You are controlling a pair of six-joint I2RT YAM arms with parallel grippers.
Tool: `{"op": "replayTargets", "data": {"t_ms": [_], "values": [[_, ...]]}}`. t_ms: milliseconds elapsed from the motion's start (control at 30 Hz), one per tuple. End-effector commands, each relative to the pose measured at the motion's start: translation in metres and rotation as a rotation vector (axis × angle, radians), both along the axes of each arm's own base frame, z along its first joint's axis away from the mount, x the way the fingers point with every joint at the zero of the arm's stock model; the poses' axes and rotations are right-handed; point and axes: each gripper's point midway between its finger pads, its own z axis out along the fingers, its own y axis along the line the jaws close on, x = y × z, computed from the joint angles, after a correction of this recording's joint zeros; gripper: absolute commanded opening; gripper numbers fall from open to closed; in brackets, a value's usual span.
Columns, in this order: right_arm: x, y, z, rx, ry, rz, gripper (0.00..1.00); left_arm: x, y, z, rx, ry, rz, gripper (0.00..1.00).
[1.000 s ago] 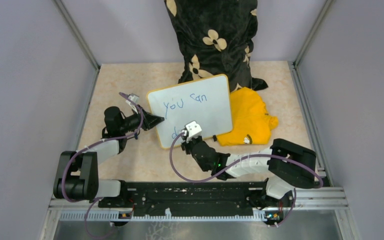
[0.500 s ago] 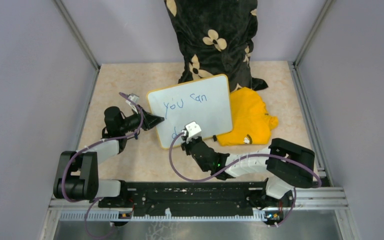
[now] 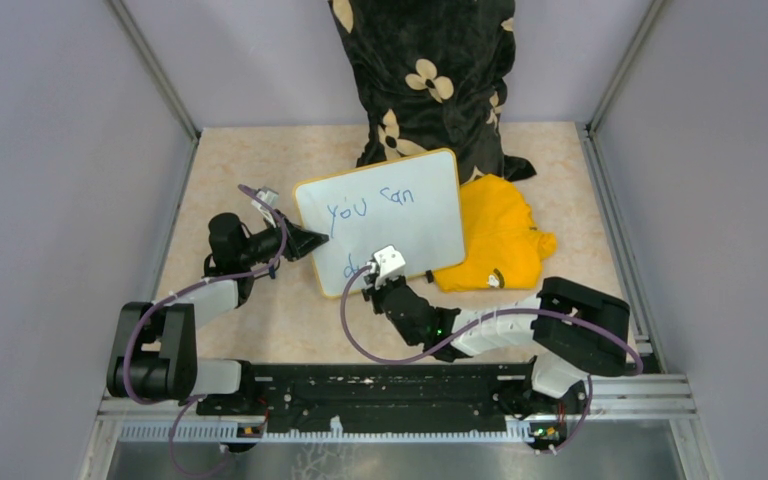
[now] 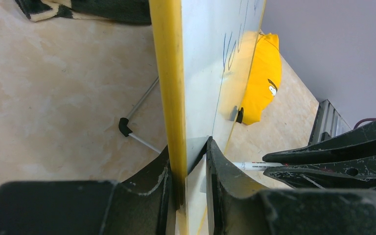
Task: Write a sentence on the whiteboard
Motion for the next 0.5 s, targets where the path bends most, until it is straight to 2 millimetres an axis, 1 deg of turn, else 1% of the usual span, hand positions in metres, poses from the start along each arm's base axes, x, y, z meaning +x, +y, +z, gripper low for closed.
{"op": "replayTargets", "data": {"t_ms": [0, 267, 467], "values": [[0.008, -0.016, 0.001, 0.0, 0.001, -0.054, 0.0, 0.015, 0.012, -0.015, 0.072, -0.006, 0.089, 0.0], [0.014, -0.024, 0.008, 0.003, -0.012, -0.079, 0.0, 0.015, 0.012, -0.015, 0.076, -0.006, 0.09, 0.0], [0.02, -0.022, 0.018, 0.011, -0.03, -0.084, 0.0, 0.015, 0.012, -0.015, 0.075, -0.005, 0.09, 0.0]]}}
